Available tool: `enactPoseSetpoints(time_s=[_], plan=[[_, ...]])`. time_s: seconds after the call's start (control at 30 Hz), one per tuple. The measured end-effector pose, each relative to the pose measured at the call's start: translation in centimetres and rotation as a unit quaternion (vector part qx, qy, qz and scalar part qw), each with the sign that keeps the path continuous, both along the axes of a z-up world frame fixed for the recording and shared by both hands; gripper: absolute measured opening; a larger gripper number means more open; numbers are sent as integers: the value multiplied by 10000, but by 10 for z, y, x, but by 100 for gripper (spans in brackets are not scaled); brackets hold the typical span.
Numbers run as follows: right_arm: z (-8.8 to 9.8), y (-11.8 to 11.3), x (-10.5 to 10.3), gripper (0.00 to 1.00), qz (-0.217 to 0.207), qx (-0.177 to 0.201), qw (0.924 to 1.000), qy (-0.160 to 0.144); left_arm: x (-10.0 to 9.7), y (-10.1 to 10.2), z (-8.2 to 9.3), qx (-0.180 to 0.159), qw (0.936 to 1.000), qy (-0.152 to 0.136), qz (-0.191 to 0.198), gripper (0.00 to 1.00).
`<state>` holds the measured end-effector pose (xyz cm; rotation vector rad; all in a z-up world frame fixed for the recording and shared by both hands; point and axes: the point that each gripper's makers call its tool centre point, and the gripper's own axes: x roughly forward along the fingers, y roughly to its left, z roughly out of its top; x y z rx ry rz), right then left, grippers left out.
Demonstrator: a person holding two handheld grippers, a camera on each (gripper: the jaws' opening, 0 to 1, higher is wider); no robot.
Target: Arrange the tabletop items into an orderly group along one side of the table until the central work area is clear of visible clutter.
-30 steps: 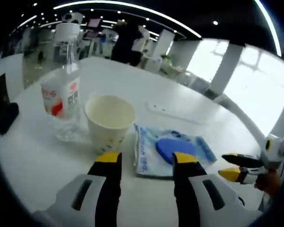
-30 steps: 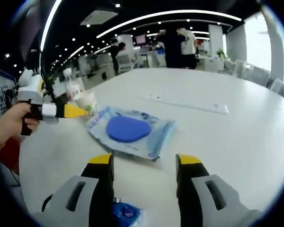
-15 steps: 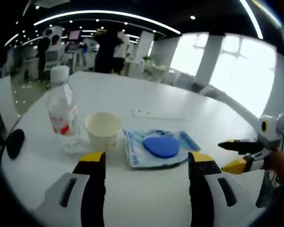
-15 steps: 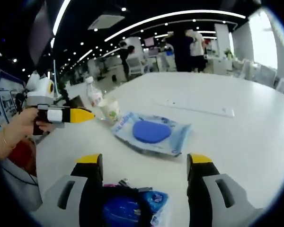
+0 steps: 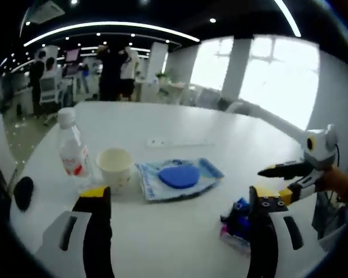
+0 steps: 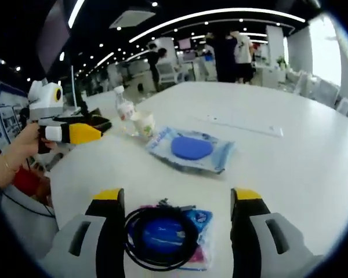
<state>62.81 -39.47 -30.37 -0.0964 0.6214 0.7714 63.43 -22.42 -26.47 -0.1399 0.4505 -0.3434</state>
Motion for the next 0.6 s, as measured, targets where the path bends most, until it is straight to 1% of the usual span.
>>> enactPoseSetpoints(time_s=[0.07, 0.13, 0.27, 0.4, 0.43, 0.6], plan=[[0, -2, -5, 72, -26, -18, 10000, 32, -5, -4, 1, 62, 9999, 9, -135, 99], [-1, -5, -9, 71, -58, -45, 10000, 53, -7, -5, 2, 53, 9998, 6, -167, 99], [-2, -7, -16, 71, -155, -2, 9998, 137, -15, -11, 8, -66, 9996, -45, -267, 99], [-5, -12, -27, 70, -259, 14, 9993, 273, -27, -15, 9, -131, 9992, 17, -370, 99], [-5, -13, -31, 70, -312, 80, 9989, 354, -30, -16, 9, -153, 9991, 30, -392, 99], [-6, -19, -40, 69, -444, 197, 9976, 496, -43, -26, 11, -261, 9982, -1, -546, 99]])
